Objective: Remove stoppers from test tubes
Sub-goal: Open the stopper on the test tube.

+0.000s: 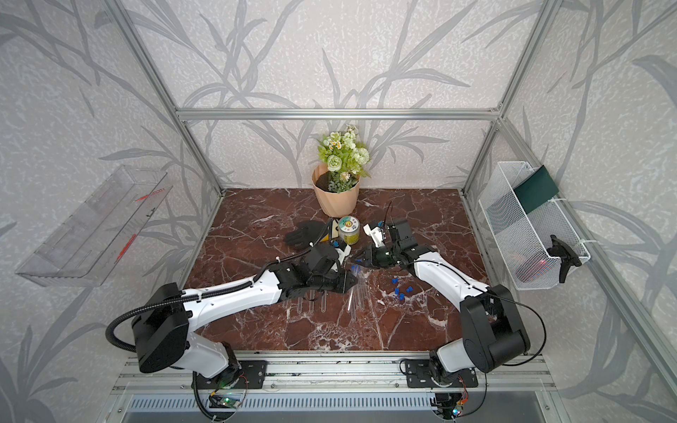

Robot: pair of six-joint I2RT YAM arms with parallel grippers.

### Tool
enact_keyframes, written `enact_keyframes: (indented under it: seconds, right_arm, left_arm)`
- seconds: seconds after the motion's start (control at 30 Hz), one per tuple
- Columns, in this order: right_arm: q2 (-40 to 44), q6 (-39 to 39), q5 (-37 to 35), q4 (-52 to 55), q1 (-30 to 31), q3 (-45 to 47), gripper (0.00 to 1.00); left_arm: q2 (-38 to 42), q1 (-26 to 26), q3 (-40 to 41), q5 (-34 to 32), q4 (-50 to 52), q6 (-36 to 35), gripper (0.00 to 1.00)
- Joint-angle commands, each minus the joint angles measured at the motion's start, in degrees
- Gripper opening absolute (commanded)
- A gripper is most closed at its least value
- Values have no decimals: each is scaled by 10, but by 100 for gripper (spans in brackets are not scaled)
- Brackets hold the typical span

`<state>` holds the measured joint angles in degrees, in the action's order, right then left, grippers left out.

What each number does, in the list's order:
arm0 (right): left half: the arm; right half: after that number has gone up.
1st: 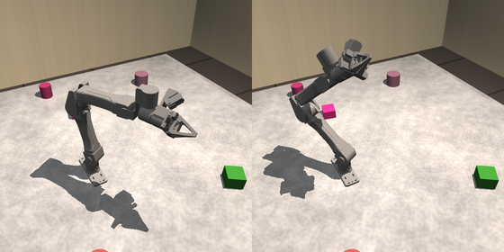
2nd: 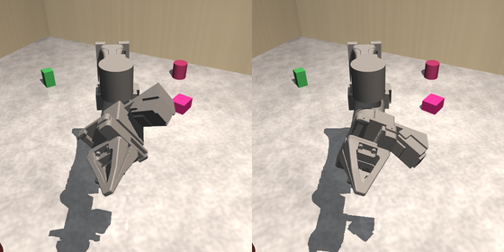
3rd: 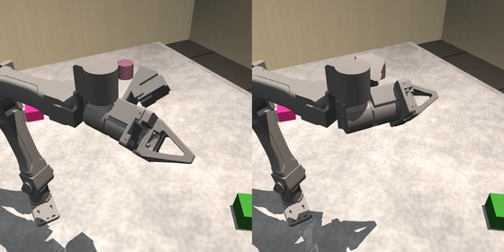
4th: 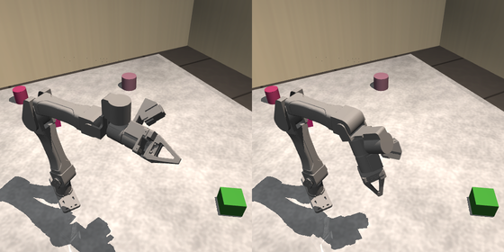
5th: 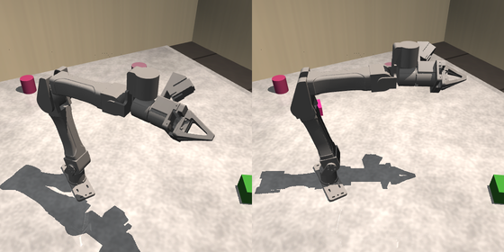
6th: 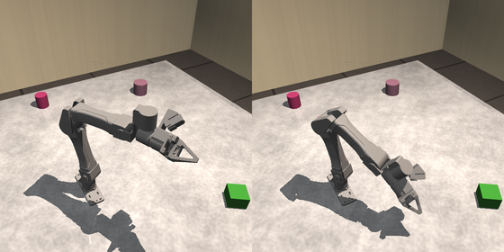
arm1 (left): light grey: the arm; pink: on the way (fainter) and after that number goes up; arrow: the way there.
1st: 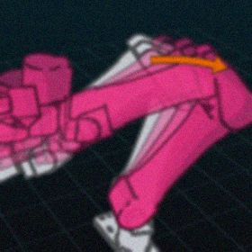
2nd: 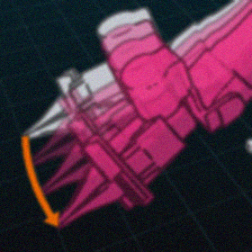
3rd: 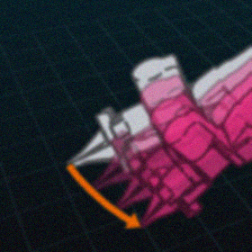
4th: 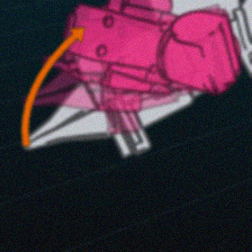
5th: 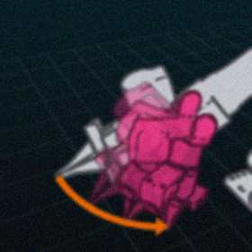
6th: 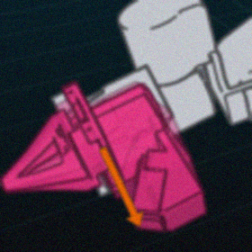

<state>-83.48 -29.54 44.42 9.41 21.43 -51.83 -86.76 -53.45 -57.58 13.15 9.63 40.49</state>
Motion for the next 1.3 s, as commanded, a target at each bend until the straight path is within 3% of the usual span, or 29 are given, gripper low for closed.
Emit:
enact_keyframes:
  seconds: [0.0,0.2,0.77,1.27]
  right_arm:
    - [4,0,-28,-40,-18,-22,2]
    - [6,-38,-8,-84,-39,-11,2]
    - [10,33,-39,-2,-42,-42,1]
    - [5,10,-25,-26,-63,-56,2]
  left_arm:
    - [6,-5,15,11,53,-2,0]
    - [8,-5,18,8,52,2,0]
    - [9,-7,17,10,58,1,0]
    - [13,-8,22,6,64,1,0]
